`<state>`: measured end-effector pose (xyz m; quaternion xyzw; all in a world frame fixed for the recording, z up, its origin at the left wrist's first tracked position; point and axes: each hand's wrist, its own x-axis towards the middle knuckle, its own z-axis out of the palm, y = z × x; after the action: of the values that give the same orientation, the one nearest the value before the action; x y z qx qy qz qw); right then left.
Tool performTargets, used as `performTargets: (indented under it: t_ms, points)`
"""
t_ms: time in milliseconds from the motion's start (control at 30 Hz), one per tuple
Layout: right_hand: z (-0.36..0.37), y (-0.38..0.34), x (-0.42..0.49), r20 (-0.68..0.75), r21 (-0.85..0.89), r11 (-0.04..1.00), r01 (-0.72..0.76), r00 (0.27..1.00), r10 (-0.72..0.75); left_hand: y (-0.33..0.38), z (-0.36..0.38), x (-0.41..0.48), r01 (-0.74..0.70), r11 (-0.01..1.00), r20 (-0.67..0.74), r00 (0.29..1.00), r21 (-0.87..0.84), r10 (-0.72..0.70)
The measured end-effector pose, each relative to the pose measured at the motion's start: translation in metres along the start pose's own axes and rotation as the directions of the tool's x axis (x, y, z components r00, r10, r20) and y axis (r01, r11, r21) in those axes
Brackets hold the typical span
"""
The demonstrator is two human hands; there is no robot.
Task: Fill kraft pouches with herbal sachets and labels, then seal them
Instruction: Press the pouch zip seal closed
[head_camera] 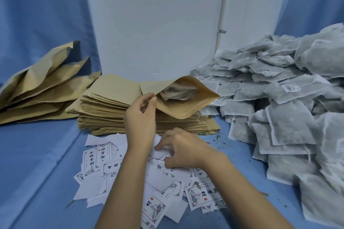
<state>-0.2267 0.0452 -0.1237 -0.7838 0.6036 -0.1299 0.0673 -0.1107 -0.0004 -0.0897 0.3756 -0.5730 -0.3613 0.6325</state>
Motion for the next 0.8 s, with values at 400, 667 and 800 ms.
performTargets:
  t_ms: [400,667,800]
  points:
    - [-0.003,-0.015,-0.001,-0.480,-0.094,0.992,0.082,0.870,-0.117,-0.003,-0.001,0.002,-0.006,1.000,-0.010,1.000,0.003,0.007]
    - [-0.030,0.000,-0.005,-0.954,0.036,0.998,0.053,0.298,0.018,-0.007,0.002,-0.003,-0.069,0.992,-0.021,0.997,0.107,0.071]
    - [-0.035,-0.001,-0.006,-0.945,0.020,1.000,-0.012,0.326,0.023,-0.008,0.005,-0.007,-0.144,0.979,-0.017,0.989,0.146,0.148]
